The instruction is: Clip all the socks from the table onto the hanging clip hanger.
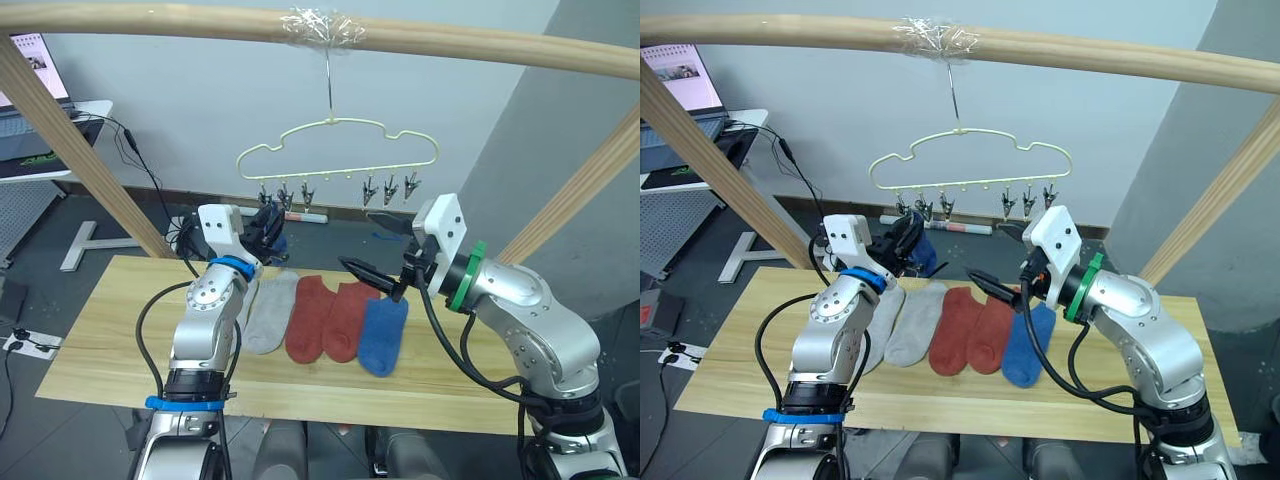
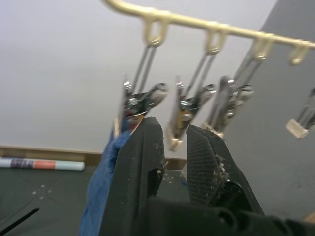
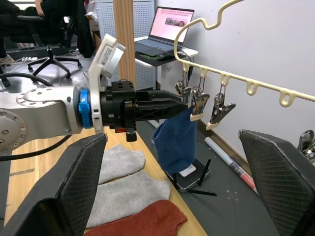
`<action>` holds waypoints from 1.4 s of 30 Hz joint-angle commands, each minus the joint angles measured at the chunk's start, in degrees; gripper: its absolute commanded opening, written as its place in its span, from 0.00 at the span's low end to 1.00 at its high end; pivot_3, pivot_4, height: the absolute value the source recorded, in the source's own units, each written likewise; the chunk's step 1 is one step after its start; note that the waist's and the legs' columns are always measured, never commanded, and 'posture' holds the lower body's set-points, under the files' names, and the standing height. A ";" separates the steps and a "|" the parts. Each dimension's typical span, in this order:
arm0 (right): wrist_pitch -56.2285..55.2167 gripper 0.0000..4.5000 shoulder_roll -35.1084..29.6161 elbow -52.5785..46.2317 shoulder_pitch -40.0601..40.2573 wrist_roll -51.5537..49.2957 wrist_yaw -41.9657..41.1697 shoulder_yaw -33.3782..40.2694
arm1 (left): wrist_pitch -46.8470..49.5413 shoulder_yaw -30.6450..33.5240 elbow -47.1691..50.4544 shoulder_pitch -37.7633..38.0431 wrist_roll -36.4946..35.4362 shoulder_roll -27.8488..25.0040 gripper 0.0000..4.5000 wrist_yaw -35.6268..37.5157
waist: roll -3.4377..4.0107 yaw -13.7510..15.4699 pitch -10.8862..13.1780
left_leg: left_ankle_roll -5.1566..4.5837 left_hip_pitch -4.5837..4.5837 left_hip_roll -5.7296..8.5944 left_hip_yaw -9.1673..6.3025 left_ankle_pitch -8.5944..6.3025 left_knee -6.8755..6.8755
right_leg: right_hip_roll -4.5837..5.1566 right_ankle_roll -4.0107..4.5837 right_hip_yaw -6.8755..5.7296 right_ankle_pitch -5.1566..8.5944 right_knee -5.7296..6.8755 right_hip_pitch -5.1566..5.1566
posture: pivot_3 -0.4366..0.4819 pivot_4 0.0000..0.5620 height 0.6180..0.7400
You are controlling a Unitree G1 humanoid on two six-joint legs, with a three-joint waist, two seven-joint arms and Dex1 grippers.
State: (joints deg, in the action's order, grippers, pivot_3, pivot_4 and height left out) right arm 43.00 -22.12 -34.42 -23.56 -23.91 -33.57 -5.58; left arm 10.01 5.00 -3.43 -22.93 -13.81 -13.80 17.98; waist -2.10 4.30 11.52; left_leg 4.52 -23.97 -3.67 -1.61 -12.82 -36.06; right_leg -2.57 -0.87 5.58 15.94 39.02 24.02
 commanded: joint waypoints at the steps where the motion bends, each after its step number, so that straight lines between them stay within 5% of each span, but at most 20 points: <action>1: -0.64 1.00 -0.66 -2.81 -0.72 -1.02 0.63 0.94 | -2.08 0.25 -0.29 -2.17 0.37 0.53 0.25 -0.04 | 0.00 0.03 0.00 | 0.00 0.00 0.00 0.00 0.00 0.00 | 0.00 0.00 0.00 0.00 0.00 0.00 | 0.66 0.30 1.00; 15: -1.83 1.00 -1.20 -1.57 -0.90 -0.73 1.57 0.76 | -2.08 -0.97 -1.84 -3.11 0.54 1.30 0.25 1.88 | -0.02 0.05 -0.01 | 0.00 0.01 0.00 -0.02 0.01 -0.04 | 0.00 0.00 -0.02 -0.02 0.05 -0.02 | 0.65 0.30 1.00; 22: -2.45 1.00 -1.38 -1.17 -1.00 -0.11 1.94 0.61 | -2.79 -1.07 -2.91 -3.70 2.31 1.17 0.64 1.12 | -0.02 0.05 -0.01 | -0.01 0.02 0.00 -0.02 0.01 -0.05 | 0.00 0.00 -0.02 -0.03 0.06 -0.02 | 0.65 0.31 1.00; 42: -2.40 1.00 -2.05 -0.57 -0.79 -0.63 2.29 1.63 | -7.03 0.07 -6.38 -7.86 4.51 2.12 0.64 -2.48 | -0.02 0.07 -0.01 | -0.01 0.04 0.00 -0.04 0.01 -0.10 | -0.01 0.00 -0.03 -0.04 0.10 -0.06 | 0.64 0.32 1.00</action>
State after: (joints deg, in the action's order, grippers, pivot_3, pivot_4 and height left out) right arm 41.76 -23.79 -33.97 -23.62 -23.89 -31.52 -5.59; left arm 4.99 4.62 -10.23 -29.53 -10.04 -11.41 16.13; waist -2.12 4.36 11.50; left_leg 4.50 -23.93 -3.67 -1.65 -12.81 -36.16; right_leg -2.57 -0.87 5.56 15.90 39.12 23.96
